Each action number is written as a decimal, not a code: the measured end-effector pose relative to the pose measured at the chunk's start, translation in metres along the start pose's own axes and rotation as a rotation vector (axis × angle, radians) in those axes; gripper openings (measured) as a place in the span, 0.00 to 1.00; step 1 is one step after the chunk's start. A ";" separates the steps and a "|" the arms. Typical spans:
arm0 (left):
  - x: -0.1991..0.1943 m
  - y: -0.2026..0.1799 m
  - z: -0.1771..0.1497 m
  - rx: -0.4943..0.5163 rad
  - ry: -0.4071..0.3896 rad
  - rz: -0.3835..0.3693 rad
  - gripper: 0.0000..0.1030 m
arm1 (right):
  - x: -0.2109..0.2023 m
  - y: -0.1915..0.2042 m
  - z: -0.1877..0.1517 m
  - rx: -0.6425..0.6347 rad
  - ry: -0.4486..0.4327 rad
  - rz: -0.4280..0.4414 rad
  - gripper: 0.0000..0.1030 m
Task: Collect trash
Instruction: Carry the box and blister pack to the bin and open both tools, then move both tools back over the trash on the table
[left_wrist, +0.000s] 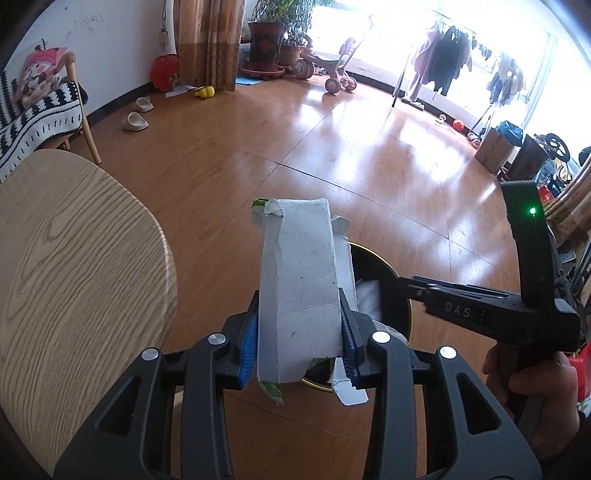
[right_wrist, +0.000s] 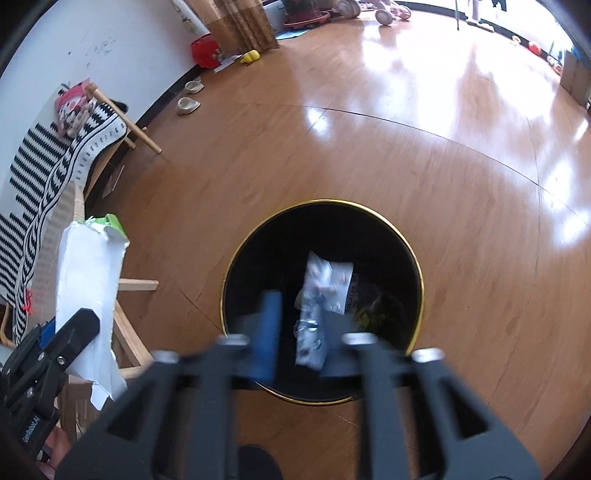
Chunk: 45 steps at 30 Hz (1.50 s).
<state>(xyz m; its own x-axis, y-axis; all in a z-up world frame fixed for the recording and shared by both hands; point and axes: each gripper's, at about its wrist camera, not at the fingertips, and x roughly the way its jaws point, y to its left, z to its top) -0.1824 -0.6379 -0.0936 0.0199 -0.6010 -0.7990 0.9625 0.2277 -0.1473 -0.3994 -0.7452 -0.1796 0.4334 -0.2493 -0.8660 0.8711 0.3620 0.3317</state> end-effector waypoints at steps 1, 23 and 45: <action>0.002 -0.001 0.000 0.000 0.003 -0.002 0.35 | -0.001 -0.003 0.000 0.011 -0.014 -0.009 0.77; 0.018 -0.013 0.006 -0.019 -0.012 -0.068 0.75 | -0.021 -0.054 0.002 0.152 -0.123 -0.036 0.79; -0.132 0.126 -0.027 -0.253 -0.093 0.266 0.91 | -0.052 0.158 -0.025 -0.179 -0.131 0.113 0.85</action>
<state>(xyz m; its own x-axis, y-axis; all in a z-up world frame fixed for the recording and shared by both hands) -0.0711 -0.5086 -0.0224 0.2960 -0.5599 -0.7739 0.8232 0.5605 -0.0907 -0.2897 -0.6523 -0.0914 0.5619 -0.3082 -0.7676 0.7658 0.5447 0.3419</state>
